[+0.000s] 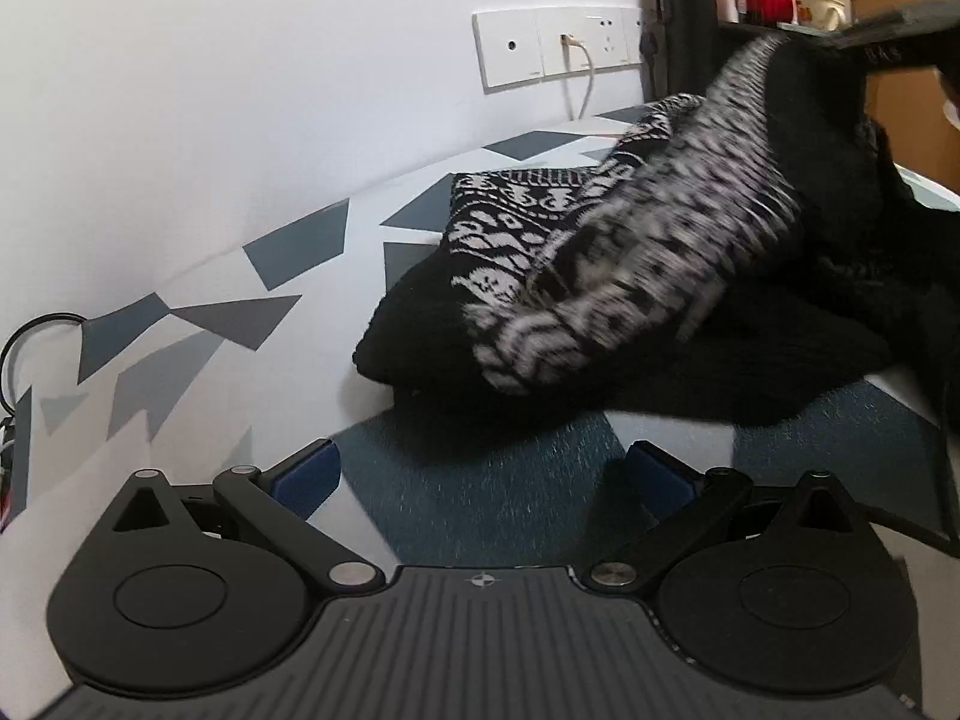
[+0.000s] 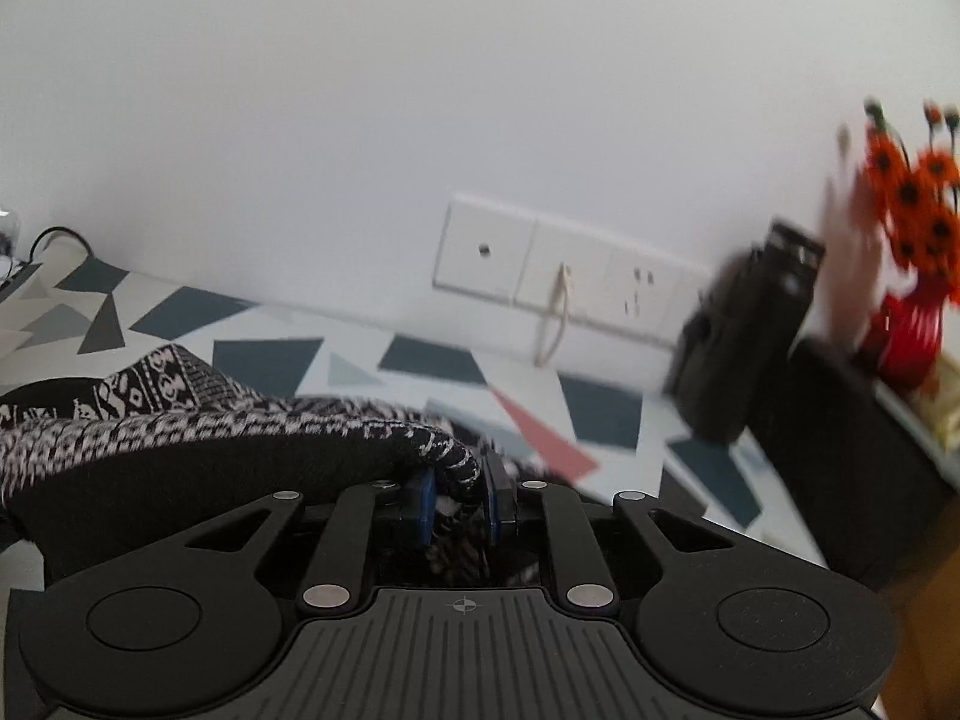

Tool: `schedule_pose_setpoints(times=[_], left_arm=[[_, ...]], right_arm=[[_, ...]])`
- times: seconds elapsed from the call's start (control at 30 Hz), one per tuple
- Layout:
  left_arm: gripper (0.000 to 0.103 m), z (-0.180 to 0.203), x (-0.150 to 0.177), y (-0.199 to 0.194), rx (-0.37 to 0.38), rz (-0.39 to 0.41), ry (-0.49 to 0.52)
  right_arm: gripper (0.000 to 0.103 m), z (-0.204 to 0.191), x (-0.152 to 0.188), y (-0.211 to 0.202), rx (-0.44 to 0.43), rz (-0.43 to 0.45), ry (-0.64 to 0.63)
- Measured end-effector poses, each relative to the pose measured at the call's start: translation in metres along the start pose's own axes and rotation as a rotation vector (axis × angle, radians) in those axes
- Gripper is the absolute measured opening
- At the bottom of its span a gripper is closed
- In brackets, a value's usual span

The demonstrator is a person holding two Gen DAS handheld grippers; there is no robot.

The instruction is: Fold clothes

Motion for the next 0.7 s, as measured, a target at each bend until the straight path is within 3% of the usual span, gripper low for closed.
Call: schedule_pose_setpoints(times=[0.37, 0.7], left_arm=[[0.103, -0.009, -0.008, 0.021, 0.097, -0.107, -0.077], [0.103, 0.017, -0.016, -0.012, -0.129, 0.185, 0.295]], right_arm=[[0.016, -0.004, 0.014, 0.013, -0.005, -0.033, -0.002], [0.02, -0.002, 0.017, 0.018, -0.01, -0.035, 0.001]])
Point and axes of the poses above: each gripper's, at about its wrist camera, not at the fingertips, and y roughly the way its jaws point, z to its right, x to its underside, the point moved 5 cm from there along y, roughly the way its jaws point, and after that the axes turned 8 degrees about -x, right-handed, at the moved point
